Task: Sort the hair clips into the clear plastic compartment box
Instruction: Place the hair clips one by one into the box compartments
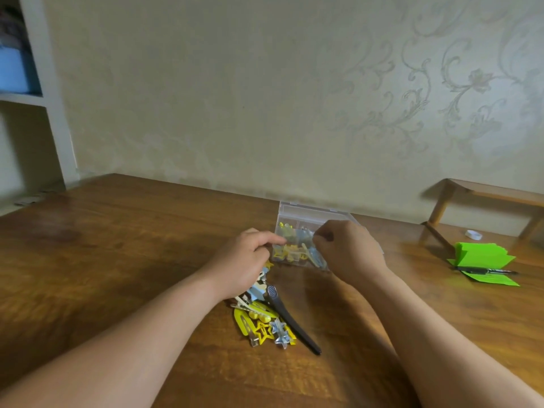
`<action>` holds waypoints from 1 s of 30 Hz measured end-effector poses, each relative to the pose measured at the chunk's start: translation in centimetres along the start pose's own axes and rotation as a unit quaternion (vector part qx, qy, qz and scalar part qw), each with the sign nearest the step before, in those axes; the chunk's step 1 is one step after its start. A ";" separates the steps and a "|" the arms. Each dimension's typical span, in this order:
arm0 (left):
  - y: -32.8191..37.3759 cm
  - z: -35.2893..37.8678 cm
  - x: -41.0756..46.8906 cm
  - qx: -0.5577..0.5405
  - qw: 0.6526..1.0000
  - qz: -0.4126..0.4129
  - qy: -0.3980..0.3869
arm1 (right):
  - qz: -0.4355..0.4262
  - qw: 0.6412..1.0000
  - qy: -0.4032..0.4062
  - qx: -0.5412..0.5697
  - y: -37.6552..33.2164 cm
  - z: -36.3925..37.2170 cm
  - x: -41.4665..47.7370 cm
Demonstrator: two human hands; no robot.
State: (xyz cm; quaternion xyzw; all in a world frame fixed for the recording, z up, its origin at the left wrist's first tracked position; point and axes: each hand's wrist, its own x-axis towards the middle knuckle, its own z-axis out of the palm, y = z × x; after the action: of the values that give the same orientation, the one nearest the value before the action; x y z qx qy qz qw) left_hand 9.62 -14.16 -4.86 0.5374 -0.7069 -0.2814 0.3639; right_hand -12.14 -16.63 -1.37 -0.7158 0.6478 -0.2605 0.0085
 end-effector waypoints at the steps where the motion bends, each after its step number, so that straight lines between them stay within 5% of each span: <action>1: 0.1 -0.1 0.0 -0.005 1.000 -0.001 0.000 | -0.005 1.000 0.011 -0.001 -0.1 0.0 0.0; 6: 0.2 -0.9 -0.2 -0.088 0.994 -0.032 0.063 | -0.134 0.989 0.058 0.037 -1.7 0.3 -1.3; 11: 0.1 -1.1 -0.1 -0.113 0.988 -0.050 0.097 | -0.256 0.962 -0.085 -0.038 -4.6 1.3 -3.6; 15: 0.2 -1.0 -0.2 -0.121 0.987 -0.058 0.089 | -0.258 0.949 -0.124 -0.130 -4.7 1.4 -3.5; 30: 0.5 -1.0 -0.3 -0.097 0.990 -0.068 0.075 | -0.151 0.967 -0.152 -0.140 -5.8 0.5 -3.3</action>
State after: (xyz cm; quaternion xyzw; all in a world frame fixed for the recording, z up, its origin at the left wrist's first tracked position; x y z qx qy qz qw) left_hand 10.22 -13.75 -3.90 0.5657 -0.6089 -0.3313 0.4466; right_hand -6.64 -12.77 -0.98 -0.8306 0.5533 -0.0541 -0.0325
